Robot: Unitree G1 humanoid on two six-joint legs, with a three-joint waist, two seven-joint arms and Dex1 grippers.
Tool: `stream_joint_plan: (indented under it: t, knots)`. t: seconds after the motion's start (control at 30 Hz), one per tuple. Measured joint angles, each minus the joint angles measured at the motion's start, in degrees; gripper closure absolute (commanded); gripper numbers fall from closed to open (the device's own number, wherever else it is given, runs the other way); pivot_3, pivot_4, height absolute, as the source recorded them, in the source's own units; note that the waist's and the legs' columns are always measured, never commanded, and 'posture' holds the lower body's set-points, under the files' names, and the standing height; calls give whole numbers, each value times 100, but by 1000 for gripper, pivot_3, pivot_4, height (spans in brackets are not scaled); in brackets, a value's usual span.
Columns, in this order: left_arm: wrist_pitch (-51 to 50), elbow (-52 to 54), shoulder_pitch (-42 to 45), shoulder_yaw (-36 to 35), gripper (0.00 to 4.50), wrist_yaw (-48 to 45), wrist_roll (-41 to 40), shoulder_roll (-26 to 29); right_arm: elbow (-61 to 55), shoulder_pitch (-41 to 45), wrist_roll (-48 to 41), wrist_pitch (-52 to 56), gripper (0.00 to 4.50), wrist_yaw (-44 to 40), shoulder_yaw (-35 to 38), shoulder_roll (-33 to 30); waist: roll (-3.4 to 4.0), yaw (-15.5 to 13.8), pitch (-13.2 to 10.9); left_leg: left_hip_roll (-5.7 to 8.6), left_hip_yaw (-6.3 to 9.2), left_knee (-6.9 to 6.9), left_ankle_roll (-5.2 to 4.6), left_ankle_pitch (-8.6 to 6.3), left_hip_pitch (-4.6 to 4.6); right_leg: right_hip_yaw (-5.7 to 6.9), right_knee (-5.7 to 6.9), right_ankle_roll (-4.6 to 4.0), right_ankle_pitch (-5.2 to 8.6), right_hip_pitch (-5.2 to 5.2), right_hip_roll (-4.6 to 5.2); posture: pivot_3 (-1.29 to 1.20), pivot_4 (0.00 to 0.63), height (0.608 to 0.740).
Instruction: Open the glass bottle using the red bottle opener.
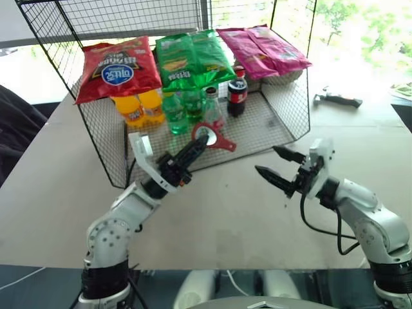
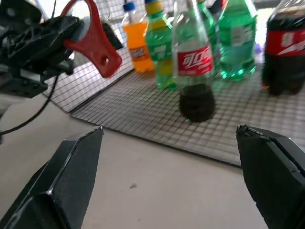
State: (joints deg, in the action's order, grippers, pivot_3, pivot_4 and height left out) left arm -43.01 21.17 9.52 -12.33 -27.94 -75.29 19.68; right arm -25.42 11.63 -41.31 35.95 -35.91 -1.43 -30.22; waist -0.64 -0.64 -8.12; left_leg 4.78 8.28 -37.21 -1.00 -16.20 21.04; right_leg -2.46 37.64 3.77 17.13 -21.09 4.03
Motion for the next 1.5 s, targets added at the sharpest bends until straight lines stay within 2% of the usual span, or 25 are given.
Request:
stream_joint_plan:
  t: [0.13, 0.27, 0.53, 0.63, 0.67, 0.73, 0.87, 0.9, 0.93, 1.23, 1.37, 1.4, 1.43, 1.47, 1.5]
  knots:
    - [-544, -371, 190, 153, 4403, -591, -172, 453, 71, 799, -988, 1407, 0, -90, 24, -343, -1, 23, -1, 0, 0, 3, -1, 0, 13, 0, -4, -1, 0, -13, 0, 0, 150, 740]
    - [-758, -472, 300, 411, 4403, -1046, 29, 686, 82, 1280, -1817, 2332, 0, -258, 29, -571, -9, 24, 2, 0, 7, -9, -2, 1, 72, 8, -6, -2, -1, -62, 3, 0, 150, 740]
    - [-762, -598, 391, 732, 4403, -1451, 540, 582, -71, 1402, -2686, 3094, 0, -18, -48, -413, -10, 18, 2, 0, 7, -10, -2, 1, 80, 9, -18, -2, -1, -64, 5, 0, 150, 740]
    - [-761, -612, 411, 795, 4500, -1481, 604, 505, -119, 1336, -2677, 3126, 675, -48, -127, -438, -12, 4, 3, 0, 7, -13, -2, 1, 80, 10, -16, -2, -1, -64, 5, 0, 150, 740]
    - [-759, -614, 426, 800, 4500, -1552, 656, 504, -118, 1292, -2651, 3126, 1393, -46, -164, -435, -12, 7, 2, 0, 6, -13, -2, 1, 79, 8, -14, -2, -1, -65, 5, 0, 150, 740]
    - [-750, -614, 427, 815, 4500, -1687, 726, 504, -82, 1286, -2586, 3124, 1934, -46, -165, -435, -12, 9, 3, 0, 6, -15, -2, 1, 79, 7, -11, -2, -1, -65, 4, 0, 150, 740]
    - [-711, -611, 423, 840, 4500, -1857, 829, 460, -7, 1286, -2438, 3124, 3910, -41, -164, -455, -12, 9, 3, 0, 6, -15, -2, 1, 79, 8, -10, -2, -1, -65, 4, 0, 150, 740]
    - [-710, -609, 422, 842, 4500, -1883, 830, 448, 13, 1286, -2421, 3124, 4250, -40, -164, -464, -12, 8, 3, 0, 6, -15, -2, 1, 79, 8, -11, -2, -1, -65, 4, 0, 150, 740]
    - [-685, -604, 418, 842, 4500, -1939, 837, 436, 29, 1286, -2455, 3129, 4386, -91, -164, -459, -13, 9, 3, 0, 6, -15, -2, 1, 80, 8, -11, -2, -1, -65, 4, 0, 150, 740]
    - [-381, -585, 366, 873, 4500, -2103, 1199, 236, 31, 1326, -2342, 3114, 4386, -134, -193, -516, -13, 6, 2, 0, 6, -17, -2, 1, 79, 8, -10, -2, -1, -65, 5, 0, 150, 740]
    - [75, -592, 370, 875, 3095, -2010, 1670, 99, 17, 1348, -2211, 3096, 4500, -113, -268, -502, -15, 3, 3, 0, 6, -17, -2, 1, 80, 9, -10, -2, -2, -65, 4, 0, 150, 740]
    - [160, -600, 356, 872, 2425, -1967, 1820, 110, 15, 1307, -2158, 3080, 4500, -59, -279, -446, -15, 2, 3, 0, 6, -17, -2, 1, 80, 9, -10, -2, -2, -65, 4, 0, 150, 740]
    - [208, -605, 351, 864, 2137, -1945, 1897, 110, 15, 1281, -2133, 3077, 4500, -40, -285, -426, -15, 3, 3, 0, 6, -17, -2, 1, 80, 8, -11, -2, -2, -65, 5, 0, 150, 740]
    - [260, -607, 333, 826, 1579, -1914, 1949, 110, 8, 1184, -1916, 2950, 4500, 14, -318, -433, -17, 2, 5, 0, 6, -17, -2, 1, 81, 8, -11, -2, -2, -66, 5, 0, 150, 740]
    - [274, -607, 319, 816, 1212, -1911, 1957, 110, 16, 1149, -1830, 2894, 4500, 34, -318, -438, -18, 1, 5, 1, 6, -17, -2, 1, 81, 8, -11, -1, -2, -66, 5, 0, 150, 740]
